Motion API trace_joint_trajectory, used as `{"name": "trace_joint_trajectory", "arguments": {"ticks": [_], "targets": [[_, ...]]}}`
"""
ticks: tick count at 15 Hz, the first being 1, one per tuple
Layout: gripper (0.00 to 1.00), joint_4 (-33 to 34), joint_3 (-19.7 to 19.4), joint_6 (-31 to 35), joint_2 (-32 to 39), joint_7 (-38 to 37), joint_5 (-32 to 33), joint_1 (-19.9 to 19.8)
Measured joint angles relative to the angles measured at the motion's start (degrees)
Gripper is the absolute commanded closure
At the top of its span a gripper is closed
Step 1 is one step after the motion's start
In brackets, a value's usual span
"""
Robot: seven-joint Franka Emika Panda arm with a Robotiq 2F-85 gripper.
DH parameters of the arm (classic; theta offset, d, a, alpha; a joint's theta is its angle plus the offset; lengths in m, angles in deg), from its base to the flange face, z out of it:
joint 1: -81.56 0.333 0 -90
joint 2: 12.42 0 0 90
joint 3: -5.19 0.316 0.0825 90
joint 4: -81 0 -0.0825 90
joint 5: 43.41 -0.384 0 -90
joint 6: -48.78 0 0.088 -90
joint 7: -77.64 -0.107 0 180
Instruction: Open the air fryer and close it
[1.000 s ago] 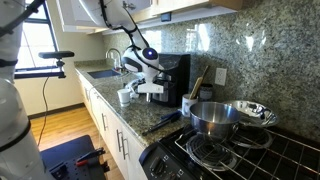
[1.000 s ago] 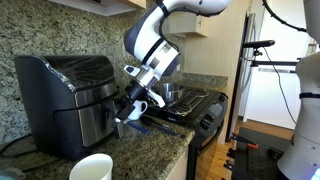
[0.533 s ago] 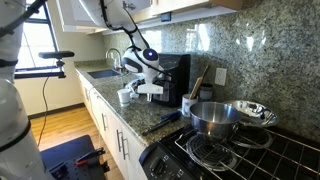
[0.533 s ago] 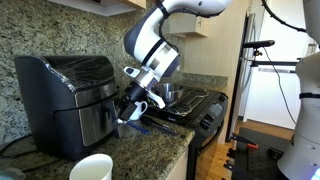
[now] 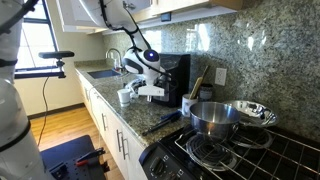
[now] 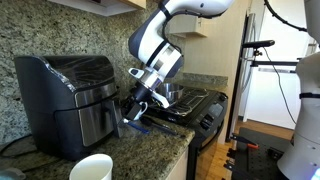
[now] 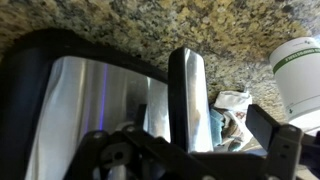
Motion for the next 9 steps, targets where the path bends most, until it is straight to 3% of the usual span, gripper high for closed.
{"name": "trace_joint_trajectory", "arguments": {"ticks": [9], "targets": [[0.00, -10.4, -1.9, 0.0, -6.4, -4.2, 2.0, -1.7]]}}
